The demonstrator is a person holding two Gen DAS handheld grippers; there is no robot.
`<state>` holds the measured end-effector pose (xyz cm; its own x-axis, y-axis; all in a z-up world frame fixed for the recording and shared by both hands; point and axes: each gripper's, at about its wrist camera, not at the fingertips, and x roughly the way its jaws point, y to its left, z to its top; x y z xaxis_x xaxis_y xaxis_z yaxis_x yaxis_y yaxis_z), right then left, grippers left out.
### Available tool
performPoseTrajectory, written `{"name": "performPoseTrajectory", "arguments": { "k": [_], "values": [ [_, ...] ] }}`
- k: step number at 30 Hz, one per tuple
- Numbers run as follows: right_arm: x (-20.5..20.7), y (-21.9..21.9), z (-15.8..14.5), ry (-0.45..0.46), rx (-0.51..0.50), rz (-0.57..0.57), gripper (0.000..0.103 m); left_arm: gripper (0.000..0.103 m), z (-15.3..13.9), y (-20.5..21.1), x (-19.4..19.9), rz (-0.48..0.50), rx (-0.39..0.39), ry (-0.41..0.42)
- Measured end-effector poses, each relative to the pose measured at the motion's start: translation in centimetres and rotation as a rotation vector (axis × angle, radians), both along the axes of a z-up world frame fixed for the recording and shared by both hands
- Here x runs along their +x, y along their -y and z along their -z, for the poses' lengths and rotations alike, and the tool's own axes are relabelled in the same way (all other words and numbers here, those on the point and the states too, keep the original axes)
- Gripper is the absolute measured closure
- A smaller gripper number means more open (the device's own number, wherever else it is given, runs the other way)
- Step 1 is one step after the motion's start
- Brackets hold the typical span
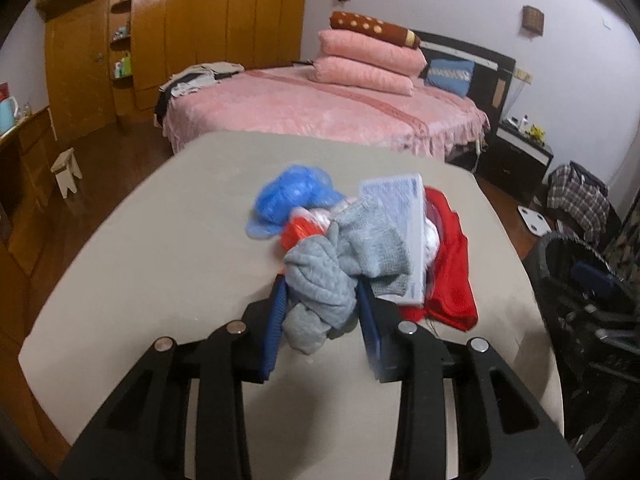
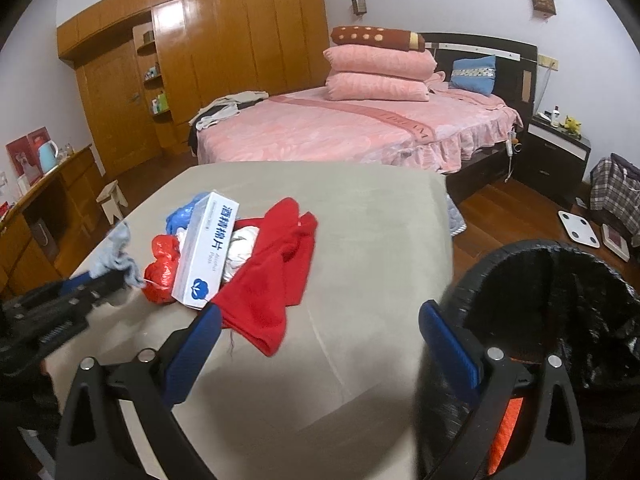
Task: Collect trash
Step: 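Move both grippers back over the trash pile on the table, then grasp the grey cloth with the left gripper while the right gripper grasps the red glove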
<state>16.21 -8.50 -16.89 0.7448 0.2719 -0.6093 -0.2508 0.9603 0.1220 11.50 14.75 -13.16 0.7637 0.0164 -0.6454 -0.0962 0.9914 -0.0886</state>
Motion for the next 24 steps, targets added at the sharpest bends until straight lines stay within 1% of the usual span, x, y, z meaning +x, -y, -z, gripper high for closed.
{"name": "performPoseTrajectory", "arguments": {
  "k": [4, 7, 9, 11, 12, 16, 19, 21, 23, 24],
  "values": [
    [1.2, -1.6, 1.2, -0.018, -0.028, -0.001, 0.009, 0.070, -0.4, -0.5, 0.4, -0.013, 0.019, 0.008],
    [2.4, -2.7, 2.3, -0.044, -0.057, 0.000, 0.015, 0.069, -0.4, -0.9, 0.7, -0.025, 0.024, 0.012],
    [3.0, -3.2, 3.0, -0.067, -0.061, 0.000, 0.023, 0.069, -0.3, -1.1, 0.9, -0.029, 0.030, 0.012],
    [3.7, -3.8, 3.6, -0.087, -0.071, -0.007, 0.027, 0.069, -0.2, -1.3, 1.3, -0.030, 0.031, 0.010],
    [3.9, -4.1, 3.8, -0.095, -0.078, -0.010, 0.031, 0.069, -0.1, -1.4, 1.3, -0.031, 0.031, 0.009],
    [4.1, -4.8, 4.6, -0.130, -0.085, -0.029, 0.042, 0.069, -0.1, -1.5, 1.5, -0.033, 0.030, 0.010],
    [4.2, -5.2, 5.2, -0.164, -0.089, -0.055, 0.055, 0.069, -0.1, -1.6, 1.6, -0.032, 0.034, 0.011],
    [4.1, -5.5, 5.7, -0.193, -0.085, -0.080, 0.078, 0.069, -0.1, -1.8, 1.5, -0.032, 0.029, 0.011],
    [3.9, -5.5, 5.7, -0.207, -0.062, -0.107, 0.091, 0.069, -0.2, -1.8, 1.5, -0.031, 0.026, 0.011],
    [3.8, -5.5, 5.6, -0.203, -0.065, -0.113, 0.095, 0.069, -0.2, -1.8, 1.4, -0.029, 0.025, 0.013]
  ]
}}
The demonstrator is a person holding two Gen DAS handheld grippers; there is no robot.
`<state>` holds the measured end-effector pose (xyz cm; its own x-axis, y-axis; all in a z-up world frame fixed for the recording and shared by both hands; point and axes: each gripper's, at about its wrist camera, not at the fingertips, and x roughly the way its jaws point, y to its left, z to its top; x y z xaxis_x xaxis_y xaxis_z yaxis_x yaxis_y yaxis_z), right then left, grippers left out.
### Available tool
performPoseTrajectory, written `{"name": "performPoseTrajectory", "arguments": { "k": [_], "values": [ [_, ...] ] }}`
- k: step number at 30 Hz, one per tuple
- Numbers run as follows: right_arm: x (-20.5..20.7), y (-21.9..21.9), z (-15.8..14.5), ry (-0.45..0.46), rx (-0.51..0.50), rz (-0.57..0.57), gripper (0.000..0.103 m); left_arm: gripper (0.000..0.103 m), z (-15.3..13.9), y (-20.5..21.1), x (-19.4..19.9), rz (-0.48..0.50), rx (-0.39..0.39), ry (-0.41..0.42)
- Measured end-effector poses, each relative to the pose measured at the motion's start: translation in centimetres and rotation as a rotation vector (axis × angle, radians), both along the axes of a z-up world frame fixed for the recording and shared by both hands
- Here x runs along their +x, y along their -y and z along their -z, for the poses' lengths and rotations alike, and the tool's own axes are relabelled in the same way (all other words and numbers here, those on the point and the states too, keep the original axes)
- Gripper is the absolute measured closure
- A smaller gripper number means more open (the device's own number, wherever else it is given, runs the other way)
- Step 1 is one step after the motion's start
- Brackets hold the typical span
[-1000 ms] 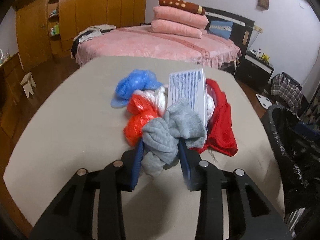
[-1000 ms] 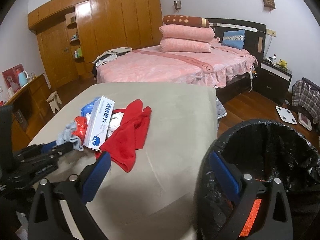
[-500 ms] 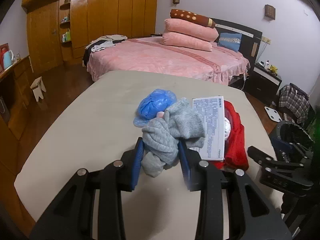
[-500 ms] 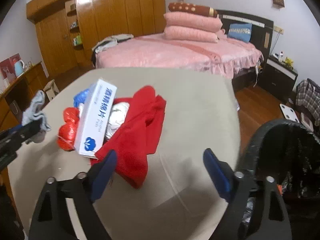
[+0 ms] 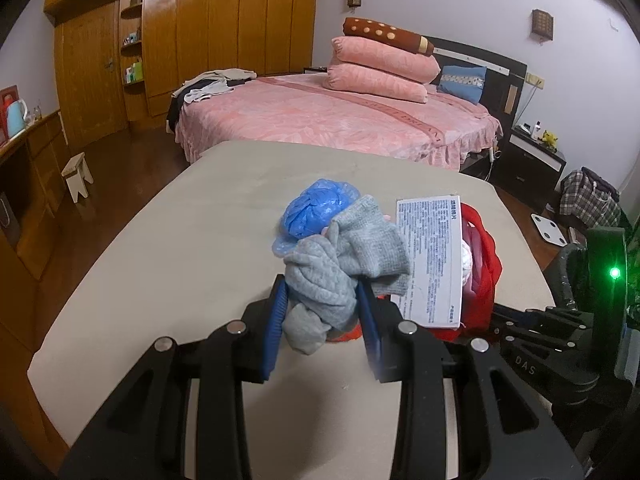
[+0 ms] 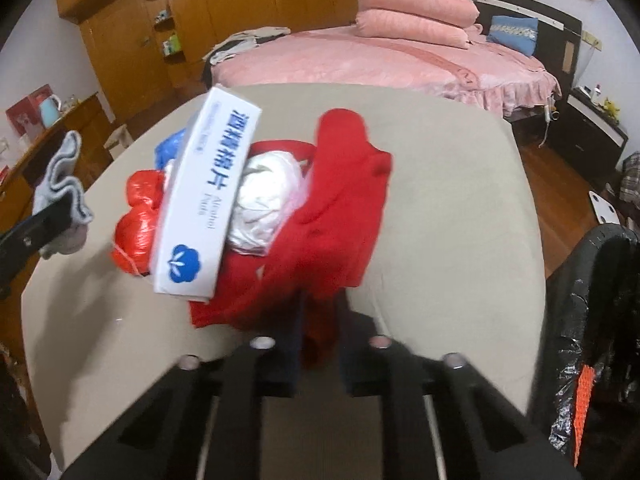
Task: Collect trash
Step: 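Grasp the grey cloth with the left gripper while the right gripper grasps the red glove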
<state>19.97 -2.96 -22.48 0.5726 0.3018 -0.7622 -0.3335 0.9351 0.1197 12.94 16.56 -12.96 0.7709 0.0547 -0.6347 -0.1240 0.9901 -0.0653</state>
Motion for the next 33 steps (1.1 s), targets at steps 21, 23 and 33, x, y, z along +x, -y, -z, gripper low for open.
{"name": "performPoseTrajectory", "arguments": {
  "k": [21, 23, 33],
  "values": [
    [-2.5, 4.7, -7.2, 0.133, 0.097, 0.031, 0.097, 0.069, -2.9, 3.0, -0.6, 0.075, 0.012, 0.054],
    [-2.0, 4.5, -6.1, 0.093, 0.083, 0.027, 0.094, 0.069, -2.6, 3.2, -0.5, 0.077, 0.020, 0.047],
    [0.6, 3.6, -2.7, 0.032, 0.030, 0.075, 0.044, 0.069, -1.2, 2.7, 0.1, 0.061, 0.026, 0.017]
  ]
}}
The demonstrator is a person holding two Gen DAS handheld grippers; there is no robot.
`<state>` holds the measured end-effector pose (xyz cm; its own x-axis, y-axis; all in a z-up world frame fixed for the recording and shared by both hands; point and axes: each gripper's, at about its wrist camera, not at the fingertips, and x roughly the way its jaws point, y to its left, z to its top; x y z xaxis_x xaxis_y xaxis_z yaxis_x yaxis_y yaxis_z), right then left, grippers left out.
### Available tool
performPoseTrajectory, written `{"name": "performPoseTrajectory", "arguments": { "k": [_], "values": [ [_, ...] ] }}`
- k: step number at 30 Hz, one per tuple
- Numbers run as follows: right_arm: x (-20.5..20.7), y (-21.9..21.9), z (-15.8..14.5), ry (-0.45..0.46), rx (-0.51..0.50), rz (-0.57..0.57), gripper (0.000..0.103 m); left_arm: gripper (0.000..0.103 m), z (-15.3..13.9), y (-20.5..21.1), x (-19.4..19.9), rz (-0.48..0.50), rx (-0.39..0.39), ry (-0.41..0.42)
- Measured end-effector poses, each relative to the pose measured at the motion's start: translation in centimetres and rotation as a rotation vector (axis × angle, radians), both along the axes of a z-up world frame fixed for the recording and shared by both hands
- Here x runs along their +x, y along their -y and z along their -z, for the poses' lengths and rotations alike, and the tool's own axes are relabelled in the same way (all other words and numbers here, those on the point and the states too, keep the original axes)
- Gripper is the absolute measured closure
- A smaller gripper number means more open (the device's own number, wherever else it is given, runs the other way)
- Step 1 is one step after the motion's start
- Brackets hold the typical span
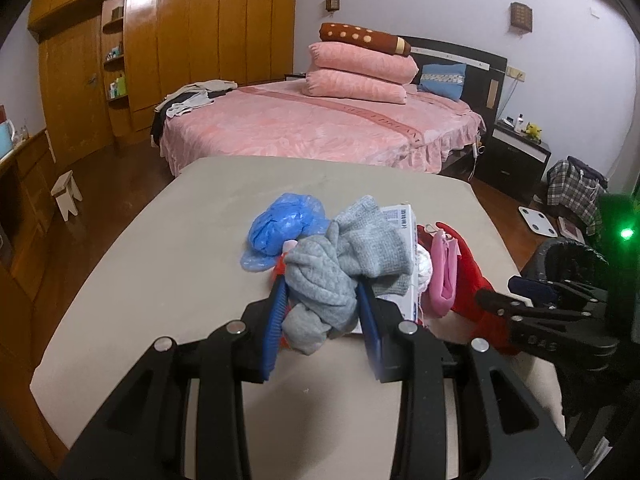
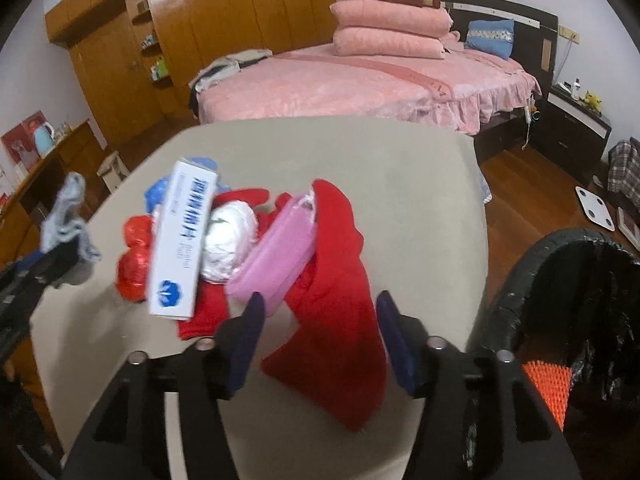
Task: Collect trash
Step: 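Grasp the grey cloth with the left gripper while the right gripper grasps the red glove, then carry the grey cloth and red glove over the bin and release both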
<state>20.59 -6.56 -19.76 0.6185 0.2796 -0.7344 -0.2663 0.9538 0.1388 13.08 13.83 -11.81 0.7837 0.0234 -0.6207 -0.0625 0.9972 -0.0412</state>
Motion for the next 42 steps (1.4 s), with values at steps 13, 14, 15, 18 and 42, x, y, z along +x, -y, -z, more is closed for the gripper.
{"name": "performPoseTrajectory", "arguments": {
  "k": [13, 14, 15, 18, 42],
  "values": [
    [2.0, 0.4, 1.3, -0.028, -0.007, -0.017, 0.094, 0.069, 0.2, 0.4, 0.9, 0.016, -0.002, -0.006],
    [1.6, 0.6, 0.6, -0.008, 0.013, -0.019, 0.094, 0.069, 0.1, 0.5, 0.8, 0.019, -0.002, -0.004],
    [1.3, 0.7, -0.1, 0.008, 0.026, -0.020, 0.094, 0.069, 0.0, 0.5, 0.8, 0.020, -0.003, -0.003],
    [0.3, 1.0, -2.5, 0.063, 0.052, -0.030, 0.094, 0.069, -0.5, 0.9, 0.7, 0.027, -0.006, 0.008],
    [-5.2, 7.8, -12.5, 0.236, 0.172, 0.021, 0.094, 0.069, -6.0, 7.2, -1.2, 0.168, -0.008, 0.101]
  ]
}}
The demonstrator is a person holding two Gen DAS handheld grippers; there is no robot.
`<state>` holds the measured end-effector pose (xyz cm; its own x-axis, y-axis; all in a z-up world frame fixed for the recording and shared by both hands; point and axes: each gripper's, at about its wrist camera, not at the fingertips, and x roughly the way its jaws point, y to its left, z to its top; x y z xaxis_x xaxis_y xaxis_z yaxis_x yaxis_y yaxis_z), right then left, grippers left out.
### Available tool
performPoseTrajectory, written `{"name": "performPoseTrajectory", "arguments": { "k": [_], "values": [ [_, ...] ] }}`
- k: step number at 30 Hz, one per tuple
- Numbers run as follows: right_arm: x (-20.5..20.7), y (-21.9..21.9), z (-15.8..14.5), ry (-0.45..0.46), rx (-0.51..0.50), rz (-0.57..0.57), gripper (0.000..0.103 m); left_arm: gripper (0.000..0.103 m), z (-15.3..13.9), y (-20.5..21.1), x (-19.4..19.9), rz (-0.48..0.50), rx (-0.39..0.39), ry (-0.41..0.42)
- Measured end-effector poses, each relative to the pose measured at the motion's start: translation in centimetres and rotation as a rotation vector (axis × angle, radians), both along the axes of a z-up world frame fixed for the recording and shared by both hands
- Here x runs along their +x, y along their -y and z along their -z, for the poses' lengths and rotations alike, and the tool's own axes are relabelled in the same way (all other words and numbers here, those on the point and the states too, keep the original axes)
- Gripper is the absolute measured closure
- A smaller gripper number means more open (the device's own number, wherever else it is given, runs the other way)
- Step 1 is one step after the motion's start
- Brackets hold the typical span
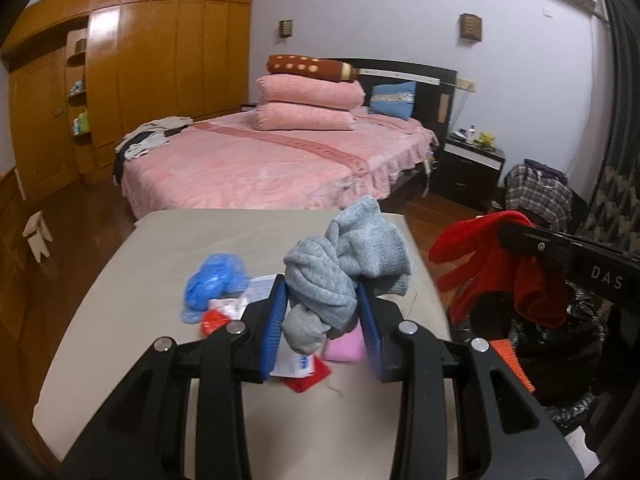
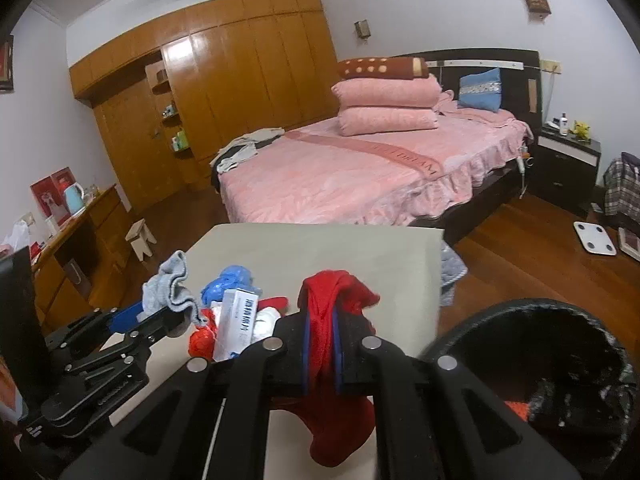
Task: Collect trash
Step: 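Carry the grey cloth and red glove over the bin and release both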
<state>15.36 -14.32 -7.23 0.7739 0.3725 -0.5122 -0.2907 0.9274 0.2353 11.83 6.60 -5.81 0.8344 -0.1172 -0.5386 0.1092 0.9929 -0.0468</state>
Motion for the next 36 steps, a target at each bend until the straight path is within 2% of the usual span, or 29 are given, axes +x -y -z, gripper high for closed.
{"name": "performPoseTrajectory", "arguments": {
  "k": [15, 26, 32, 34, 35, 36],
  "values": [
    [-2.9, 8.8, -0.2, 0.011, -0.013, 0.169, 0.094, 0.069, -0.5, 9.1, 0.0, 0.177, -0.024, 0.022],
    [-4.6, 15.1, 1.9, -0.032, -0.046, 0.295, 0.094, 0.069, 0.8, 16.9, 1.0, 0.335, -0.035, 0.001],
    [-5.1, 18.0, 2.9, -0.049, -0.059, 0.347, 0.094, 0.069, 1.5, 20.4, 2.0, 0.385, -0.045, -0.009],
    [-4.9, 18.8, 3.3, -0.061, -0.059, 0.357, 0.092, 0.066, 1.7, 21.2, 2.2, 0.405, -0.051, -0.016],
    [-4.9, 19.2, 3.6, -0.067, -0.068, 0.374, 0.089, 0.061, 1.9, 21.7, 2.4, 0.421, -0.055, -0.023],
    [-4.8, 19.5, 4.0, -0.077, -0.073, 0.377, 0.078, 0.054, 2.0, 22.0, 2.4, 0.432, -0.058, -0.026]
  ]
}}
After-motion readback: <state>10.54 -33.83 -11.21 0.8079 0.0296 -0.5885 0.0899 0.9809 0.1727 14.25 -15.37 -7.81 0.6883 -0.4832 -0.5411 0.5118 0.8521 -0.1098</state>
